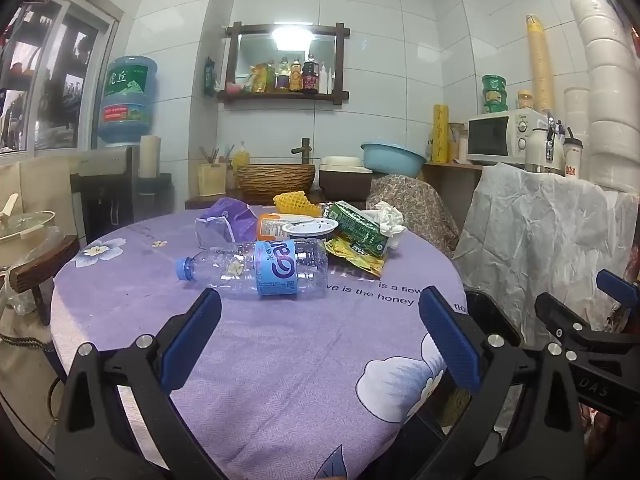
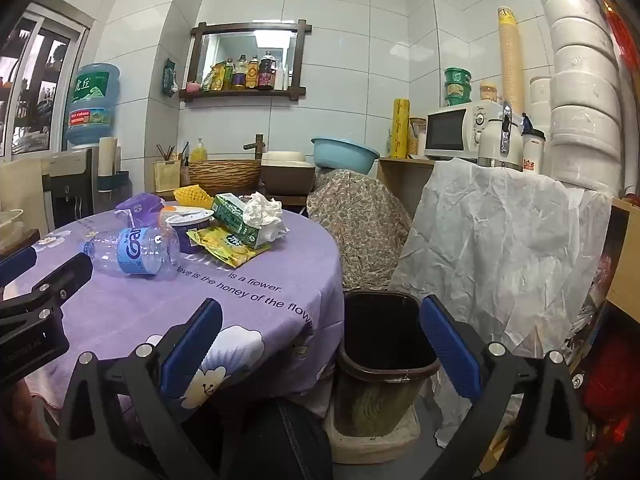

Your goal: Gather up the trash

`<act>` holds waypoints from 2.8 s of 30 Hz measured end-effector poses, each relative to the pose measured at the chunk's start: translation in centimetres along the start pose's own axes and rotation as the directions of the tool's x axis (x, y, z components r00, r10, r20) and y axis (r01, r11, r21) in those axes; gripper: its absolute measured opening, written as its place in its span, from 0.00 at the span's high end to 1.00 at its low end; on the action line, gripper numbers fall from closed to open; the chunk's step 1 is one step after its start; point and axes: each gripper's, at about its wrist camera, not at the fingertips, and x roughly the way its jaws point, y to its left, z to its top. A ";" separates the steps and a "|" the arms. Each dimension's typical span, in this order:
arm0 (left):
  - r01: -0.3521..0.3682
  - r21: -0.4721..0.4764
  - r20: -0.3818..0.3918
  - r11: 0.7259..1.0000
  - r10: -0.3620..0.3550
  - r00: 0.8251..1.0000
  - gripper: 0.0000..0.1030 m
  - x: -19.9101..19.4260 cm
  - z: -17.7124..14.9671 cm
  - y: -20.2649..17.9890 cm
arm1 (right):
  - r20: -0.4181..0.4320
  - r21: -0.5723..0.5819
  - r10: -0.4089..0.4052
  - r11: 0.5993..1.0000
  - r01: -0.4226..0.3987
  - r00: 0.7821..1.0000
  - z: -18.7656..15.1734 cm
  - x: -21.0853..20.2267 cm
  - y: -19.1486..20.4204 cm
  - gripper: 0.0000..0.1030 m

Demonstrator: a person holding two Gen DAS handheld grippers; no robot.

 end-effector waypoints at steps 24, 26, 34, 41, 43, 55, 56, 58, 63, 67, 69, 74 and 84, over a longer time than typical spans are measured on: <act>-0.003 -0.007 0.008 1.000 0.003 1.000 0.05 -0.4 0.3 0.2 | -0.004 0.006 0.003 1.000 -0.002 1.000 0.1 0.0 -0.1 0.05; -0.004 -0.007 0.008 1.000 0.004 1.000 0.05 -0.5 0.3 0.2 | -0.004 0.006 0.003 1.000 -0.003 1.000 0.1 0.0 -0.1 0.05; -0.005 -0.006 0.010 1.000 0.005 1.000 0.05 -0.5 0.3 0.2 | -0.005 0.008 0.003 1.000 -0.003 1.000 0.1 0.0 0.0 0.05; -0.004 -0.005 0.009 1.000 0.004 1.000 0.05 -0.5 0.3 0.1 | -0.006 0.009 0.003 1.000 -0.003 1.000 0.0 0.3 -0.1 0.05; -0.006 -0.004 0.011 1.000 0.006 1.000 0.05 -0.5 0.3 0.1 | -0.004 0.008 0.001 1.000 -0.001 1.000 0.0 0.2 -0.1 0.05; -0.010 -0.008 0.014 1.000 0.010 1.000 0.05 -0.6 0.3 0.4 | -0.006 0.009 0.003 1.000 -0.003 1.000 0.0 0.1 0.0 0.05; -0.009 -0.007 0.015 1.000 0.009 1.000 0.05 -0.6 0.3 0.4 | -0.005 0.008 0.002 1.000 -0.002 1.000 0.0 0.1 0.1 0.05; -0.010 -0.007 0.014 1.000 0.010 1.000 0.05 -0.6 0.3 0.3 | -0.005 0.009 0.003 1.000 -0.003 1.000 0.0 0.1 0.1 0.05; -0.010 -0.006 0.015 1.000 0.010 1.000 0.05 -0.6 0.3 0.4 | -0.005 0.009 0.003 1.000 -0.003 1.000 0.0 0.1 0.0 0.05; -0.010 -0.005 0.017 1.000 0.010 1.000 0.05 -0.7 0.5 0.3 | -0.005 0.009 0.002 1.000 -0.002 1.000 0.1 0.1 0.0 0.05; -0.010 -0.005 0.017 1.000 0.010 1.000 0.05 -0.7 0.5 0.3 | -0.005 0.010 0.002 1.000 -0.001 1.000 0.0 0.1 0.1 0.05; -0.011 -0.005 0.018 1.000 0.011 1.000 0.05 -0.6 0.5 0.4 | -0.006 0.009 0.003 1.000 -0.003 1.000 0.0 0.1 0.0 0.05; -0.011 -0.004 0.017 1.000 0.011 1.000 0.05 -0.6 0.5 0.5 | -0.006 0.009 0.003 1.000 -0.003 1.000 0.2 0.0 0.0 0.05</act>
